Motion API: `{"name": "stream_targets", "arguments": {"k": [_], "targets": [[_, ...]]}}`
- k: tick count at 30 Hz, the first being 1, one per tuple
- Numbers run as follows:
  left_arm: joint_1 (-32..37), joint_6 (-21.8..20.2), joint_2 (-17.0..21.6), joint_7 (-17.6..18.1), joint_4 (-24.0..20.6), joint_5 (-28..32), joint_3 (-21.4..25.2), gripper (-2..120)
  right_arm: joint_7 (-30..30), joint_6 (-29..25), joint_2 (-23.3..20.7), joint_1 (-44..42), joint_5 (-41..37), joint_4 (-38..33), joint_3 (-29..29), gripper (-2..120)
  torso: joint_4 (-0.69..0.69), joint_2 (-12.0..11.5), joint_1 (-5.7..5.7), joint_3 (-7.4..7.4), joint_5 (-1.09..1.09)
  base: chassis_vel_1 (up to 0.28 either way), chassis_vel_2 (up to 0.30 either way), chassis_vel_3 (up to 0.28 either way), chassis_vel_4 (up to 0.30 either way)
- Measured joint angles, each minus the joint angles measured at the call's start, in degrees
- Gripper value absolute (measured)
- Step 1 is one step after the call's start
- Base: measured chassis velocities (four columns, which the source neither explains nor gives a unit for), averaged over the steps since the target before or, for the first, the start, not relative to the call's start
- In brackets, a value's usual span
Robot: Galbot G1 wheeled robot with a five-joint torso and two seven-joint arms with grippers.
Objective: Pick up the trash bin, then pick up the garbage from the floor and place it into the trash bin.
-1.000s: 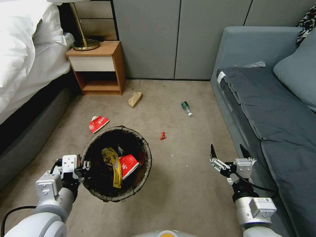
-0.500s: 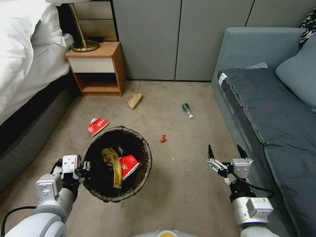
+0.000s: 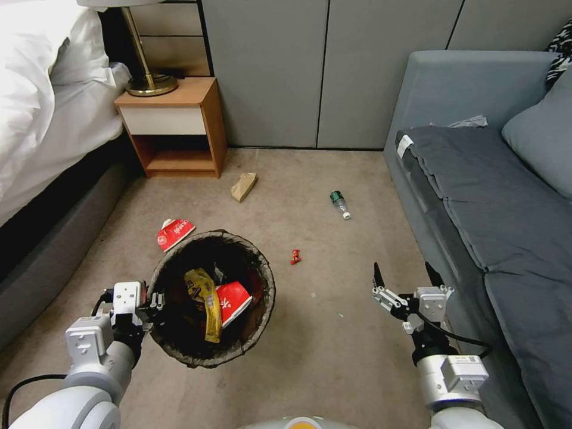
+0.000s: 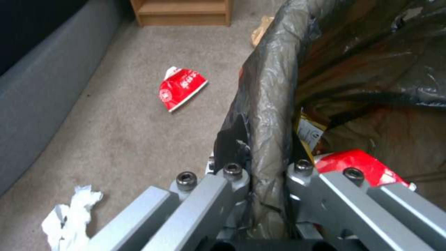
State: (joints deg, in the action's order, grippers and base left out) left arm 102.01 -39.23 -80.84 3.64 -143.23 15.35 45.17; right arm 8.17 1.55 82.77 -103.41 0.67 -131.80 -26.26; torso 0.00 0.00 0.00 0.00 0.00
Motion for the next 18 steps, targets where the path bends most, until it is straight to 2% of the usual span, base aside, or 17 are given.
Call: {"name": "stream_targets", "arguments": {"k": [18], "targets": [[0.09,0.00,-0.01,-0.07,0.00,0.02,0.00,1,-0.02,-0.23,0.12,0.43,-0.12,0.53,0.02,100,0.00,0.00,0.00,0.00,0.00,-0.074,0.071,0.076,-0.077]]}}
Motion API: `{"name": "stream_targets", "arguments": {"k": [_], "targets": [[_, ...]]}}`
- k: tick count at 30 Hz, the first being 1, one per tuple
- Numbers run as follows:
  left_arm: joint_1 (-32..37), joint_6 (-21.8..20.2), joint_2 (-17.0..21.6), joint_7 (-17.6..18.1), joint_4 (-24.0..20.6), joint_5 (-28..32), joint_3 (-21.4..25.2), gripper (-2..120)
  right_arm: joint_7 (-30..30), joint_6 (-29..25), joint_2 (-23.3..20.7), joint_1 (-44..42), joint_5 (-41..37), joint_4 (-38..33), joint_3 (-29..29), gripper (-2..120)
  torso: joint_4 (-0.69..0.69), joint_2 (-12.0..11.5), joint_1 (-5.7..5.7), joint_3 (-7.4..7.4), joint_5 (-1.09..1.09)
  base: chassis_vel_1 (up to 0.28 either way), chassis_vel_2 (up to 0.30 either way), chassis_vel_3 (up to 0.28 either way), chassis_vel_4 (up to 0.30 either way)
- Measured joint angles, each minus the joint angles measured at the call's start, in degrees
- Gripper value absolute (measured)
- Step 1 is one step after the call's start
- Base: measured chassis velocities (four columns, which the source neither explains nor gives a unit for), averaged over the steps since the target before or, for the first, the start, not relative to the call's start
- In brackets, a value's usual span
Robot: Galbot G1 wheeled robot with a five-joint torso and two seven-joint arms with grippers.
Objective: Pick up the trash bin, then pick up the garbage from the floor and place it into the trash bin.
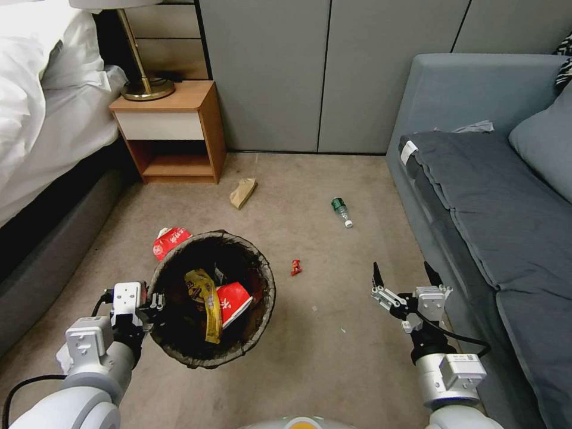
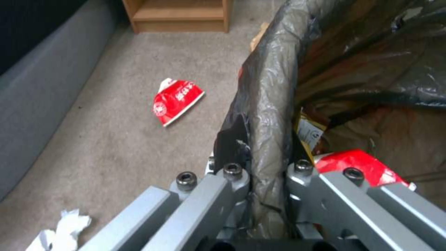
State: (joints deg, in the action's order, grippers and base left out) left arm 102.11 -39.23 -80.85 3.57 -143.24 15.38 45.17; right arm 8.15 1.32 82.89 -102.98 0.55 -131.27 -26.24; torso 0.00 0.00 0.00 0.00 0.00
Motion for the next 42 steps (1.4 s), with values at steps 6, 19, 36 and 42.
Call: {"name": "stream_targets", "arguments": {"k": [6,19,36,42], "targets": [[0.04,0.00,-0.02,-0.03,0.00,0.00,0.00,1,0.00,-0.19,0.03,0.00,-0.03,0.13,0.09,100,0.00,0.00,0.00,0.00,0.00,-0.079,0.069,0.084,-0.077],[0.73,-1.59,-0.19,-1.14,0.00,-0.72,0.09,1,0.19,-0.70,0.10,0.21,-0.07,0.33,0.32,100,0.00,0.00,0.00,0.00,0.00,-0.078,0.088,0.079,-0.086],[0.86,-1.90,-0.23,-1.25,0.00,-0.94,0.14,1,0.22,-1.12,0.12,0.33,-0.09,0.76,0.53,100,0.00,0.00,0.01,0.00,0.00,-0.090,0.083,0.084,-0.080],[0.89,-1.92,-0.24,-1.25,0.00,-0.96,0.15,1,0.22,-1.11,0.03,0.51,-0.10,0.97,0.83,100,0.00,0.00,0.00,0.00,-0.01,-0.091,0.089,0.103,-0.083]]}}
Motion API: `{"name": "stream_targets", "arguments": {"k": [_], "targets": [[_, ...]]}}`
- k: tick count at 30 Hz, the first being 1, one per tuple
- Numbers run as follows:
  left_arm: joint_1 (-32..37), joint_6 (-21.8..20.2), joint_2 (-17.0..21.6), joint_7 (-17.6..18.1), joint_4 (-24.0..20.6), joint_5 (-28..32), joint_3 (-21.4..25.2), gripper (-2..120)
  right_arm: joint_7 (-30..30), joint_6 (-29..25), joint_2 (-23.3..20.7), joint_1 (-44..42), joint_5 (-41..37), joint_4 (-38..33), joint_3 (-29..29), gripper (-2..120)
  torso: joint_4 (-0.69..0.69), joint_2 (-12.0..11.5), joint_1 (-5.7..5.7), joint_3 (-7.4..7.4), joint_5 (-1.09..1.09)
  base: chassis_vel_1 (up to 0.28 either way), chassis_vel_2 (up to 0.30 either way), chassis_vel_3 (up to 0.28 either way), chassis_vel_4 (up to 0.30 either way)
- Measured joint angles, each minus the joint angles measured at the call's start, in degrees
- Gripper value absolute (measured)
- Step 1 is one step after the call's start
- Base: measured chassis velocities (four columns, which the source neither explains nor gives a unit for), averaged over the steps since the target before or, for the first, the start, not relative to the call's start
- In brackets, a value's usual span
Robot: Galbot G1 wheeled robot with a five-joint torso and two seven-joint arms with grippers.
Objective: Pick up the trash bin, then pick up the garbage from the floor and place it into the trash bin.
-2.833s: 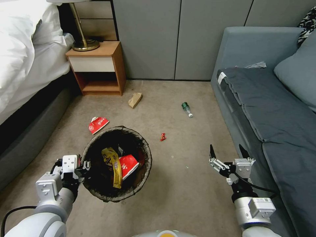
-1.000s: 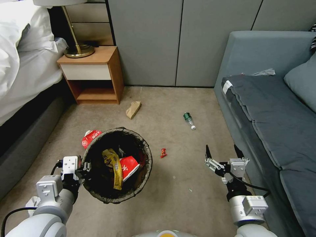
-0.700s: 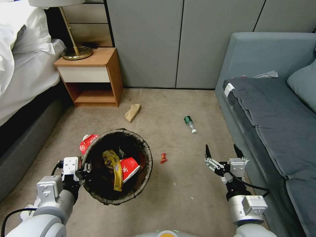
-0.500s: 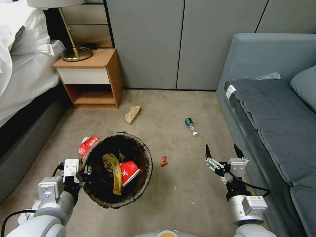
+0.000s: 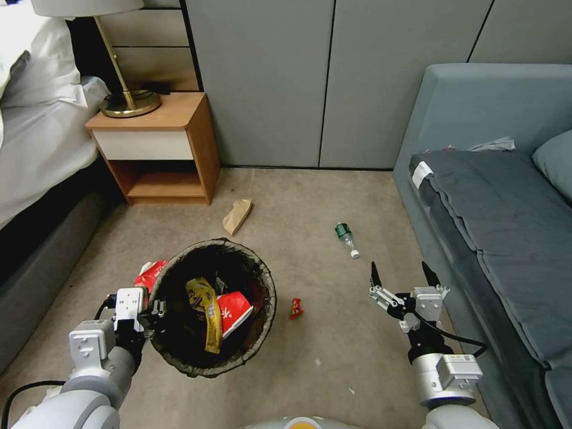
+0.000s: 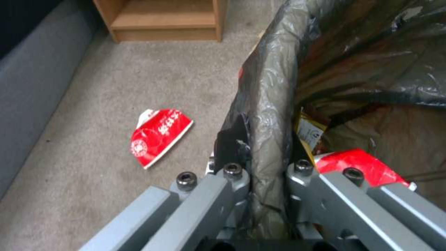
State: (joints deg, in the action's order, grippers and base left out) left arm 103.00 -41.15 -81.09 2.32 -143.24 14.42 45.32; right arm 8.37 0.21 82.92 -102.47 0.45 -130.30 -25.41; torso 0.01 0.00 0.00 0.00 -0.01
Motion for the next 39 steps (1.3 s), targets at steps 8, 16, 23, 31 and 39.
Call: {"name": "stream_targets", "arguments": {"k": [8,16,23,31,39], "targets": [[0.15,-0.02,-0.04,0.00,0.00,-0.04,0.02,1,0.00,-0.50,-0.57,0.69,-0.89,0.88,0.92,100,0.00,0.00,0.00,0.00,0.00,-0.084,0.088,0.078,-0.092],[1.47,0.26,-0.18,0.47,0.00,-0.25,0.25,1,-0.02,8.96,-6.11,6.96,-4.85,3.68,2.38,100,0.00,0.00,0.00,0.00,0.01,-0.028,0.027,0.018,-0.030],[2.66,0.74,0.20,0.55,0.00,-0.24,0.64,1,-2.20,16.89,-8.31,10.71,-9.60,7.21,5.17,100,-0.01,0.00,0.00,0.00,0.01,0.000,0.000,0.000,0.000],[3.45,1.08,0.47,0.79,0.00,-0.22,0.96,1,-3.59,20.44,-13.20,15.49,-16.73,14.74,12.89,100,-0.01,0.00,0.00,0.00,0.01,0.000,0.000,0.000,0.000],[4.26,1.26,0.67,1.57,0.00,0.04,1.83,1,-3.52,20.53,-14.83,20.20,-21.03,22.29,18.58,100,-0.01,0.00,0.01,0.00,0.00,0.000,0.000,0.000,0.000]]}}
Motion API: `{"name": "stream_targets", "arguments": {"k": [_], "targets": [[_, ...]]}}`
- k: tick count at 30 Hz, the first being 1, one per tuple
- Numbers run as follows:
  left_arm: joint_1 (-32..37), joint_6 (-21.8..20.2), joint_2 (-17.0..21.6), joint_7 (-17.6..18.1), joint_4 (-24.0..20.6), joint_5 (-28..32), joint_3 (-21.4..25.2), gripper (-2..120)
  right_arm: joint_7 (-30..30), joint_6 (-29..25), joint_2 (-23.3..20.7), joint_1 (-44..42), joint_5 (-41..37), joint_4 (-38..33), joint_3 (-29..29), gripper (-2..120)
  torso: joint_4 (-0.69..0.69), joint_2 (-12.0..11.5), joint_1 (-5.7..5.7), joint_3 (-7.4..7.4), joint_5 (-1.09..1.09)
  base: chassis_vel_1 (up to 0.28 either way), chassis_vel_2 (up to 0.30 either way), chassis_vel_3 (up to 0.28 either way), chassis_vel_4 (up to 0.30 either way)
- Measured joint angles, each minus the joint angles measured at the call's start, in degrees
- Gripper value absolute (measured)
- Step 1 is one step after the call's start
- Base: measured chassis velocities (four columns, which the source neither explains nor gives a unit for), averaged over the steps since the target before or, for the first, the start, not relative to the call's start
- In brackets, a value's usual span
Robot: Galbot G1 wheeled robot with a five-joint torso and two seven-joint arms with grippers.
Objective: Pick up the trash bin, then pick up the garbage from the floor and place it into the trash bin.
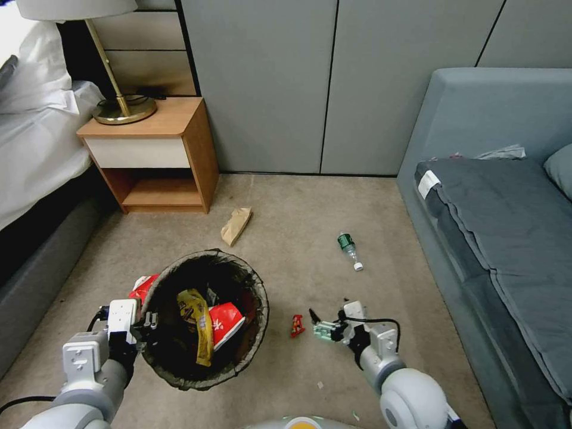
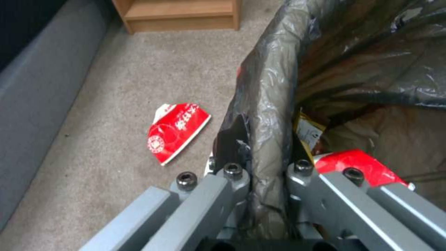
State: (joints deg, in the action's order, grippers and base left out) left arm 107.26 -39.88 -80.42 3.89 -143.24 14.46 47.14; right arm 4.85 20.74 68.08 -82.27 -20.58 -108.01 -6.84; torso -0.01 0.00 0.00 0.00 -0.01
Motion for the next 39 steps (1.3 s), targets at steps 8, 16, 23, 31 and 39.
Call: {"name": "stream_targets", "arguments": {"k": [8,16,23,31,39], "targets": [[0.06,0.02,0.03,0.02,0.00,0.04,0.06,1,-1.01,0.19,0.59,2.98,-0.93,5.83,2.25,100,0.01,0.00,0.00,0.00,0.01,0.000,0.000,0.000,0.000],[0.19,0.02,0.04,0.04,0.00,0.02,0.11,1,-1.93,-1.10,2.30,6.55,-0.60,13.68,3.69,100,0.01,0.00,0.00,0.00,0.00,0.000,0.000,0.000,0.000],[0.42,0.02,-0.08,0.04,0.00,-0.08,0.11,1,-2.14,-2.52,3.70,9.44,0.70,18.36,4.61,100,0.01,0.00,-0.01,0.00,0.01,0.000,0.000,0.000,0.000],[0.45,0.03,-0.16,0.04,0.00,-0.12,0.12,1,-2.97,-4.19,5.22,13.71,4.29,23.97,6.34,100,0.01,0.00,0.00,0.00,0.01,0.000,0.000,0.000,0.000],[0.50,0.03,-0.29,0.03,0.00,-0.25,0.11,1,-3.98,-5.33,6.37,17.02,6.15,28.44,8.13,100,0.01,0.00,-0.01,0.00,0.01,0.000,0.000,0.000,0.000]]}}
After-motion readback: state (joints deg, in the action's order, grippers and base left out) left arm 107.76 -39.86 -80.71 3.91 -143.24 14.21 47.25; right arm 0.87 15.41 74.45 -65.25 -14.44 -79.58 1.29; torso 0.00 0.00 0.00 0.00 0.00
